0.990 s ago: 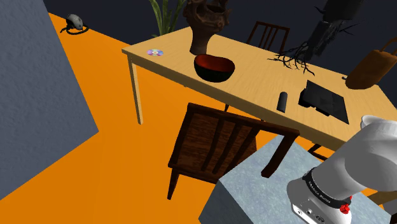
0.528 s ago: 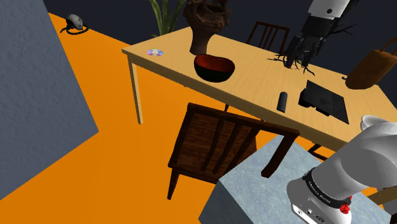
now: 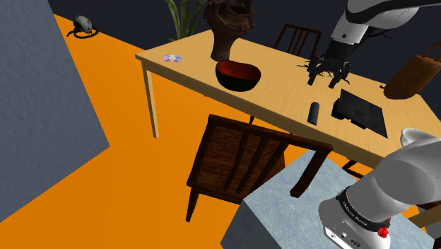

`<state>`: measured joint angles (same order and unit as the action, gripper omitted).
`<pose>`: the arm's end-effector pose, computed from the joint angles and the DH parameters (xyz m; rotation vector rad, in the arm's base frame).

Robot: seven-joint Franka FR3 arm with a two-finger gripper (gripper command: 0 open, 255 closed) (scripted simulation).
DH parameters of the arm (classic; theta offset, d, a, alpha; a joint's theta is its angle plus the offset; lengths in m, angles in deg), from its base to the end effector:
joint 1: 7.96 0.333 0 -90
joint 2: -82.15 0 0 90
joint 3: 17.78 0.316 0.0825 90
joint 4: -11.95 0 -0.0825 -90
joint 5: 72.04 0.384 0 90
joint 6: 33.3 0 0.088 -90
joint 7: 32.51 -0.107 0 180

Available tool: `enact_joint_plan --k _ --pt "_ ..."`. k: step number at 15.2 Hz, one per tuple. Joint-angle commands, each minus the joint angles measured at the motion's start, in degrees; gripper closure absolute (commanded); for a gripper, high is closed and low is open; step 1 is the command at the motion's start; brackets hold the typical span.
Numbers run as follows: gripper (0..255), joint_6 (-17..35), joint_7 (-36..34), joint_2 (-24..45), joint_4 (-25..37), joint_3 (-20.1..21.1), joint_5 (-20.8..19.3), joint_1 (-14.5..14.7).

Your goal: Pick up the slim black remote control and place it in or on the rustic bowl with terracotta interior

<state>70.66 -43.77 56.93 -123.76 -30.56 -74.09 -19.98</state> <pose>0.3647 -0.1775 0.4758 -2.9302 0.8938 0.1775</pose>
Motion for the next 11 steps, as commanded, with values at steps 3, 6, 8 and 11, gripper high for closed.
enact_joint_plan --k 3,6,8,11 --pt "0 5.43 -4.21 5.91 -0.72 -2.73 1.64 -2.61" --pt "0 9.19 -6.82 10.29 -1.08 -4.89 3.25 -4.45" --pt "0 11.66 -8.36 13.22 -1.30 -6.34 4.56 -5.62" --pt "0 15.28 -10.33 17.64 -1.65 -8.50 6.95 -7.31"
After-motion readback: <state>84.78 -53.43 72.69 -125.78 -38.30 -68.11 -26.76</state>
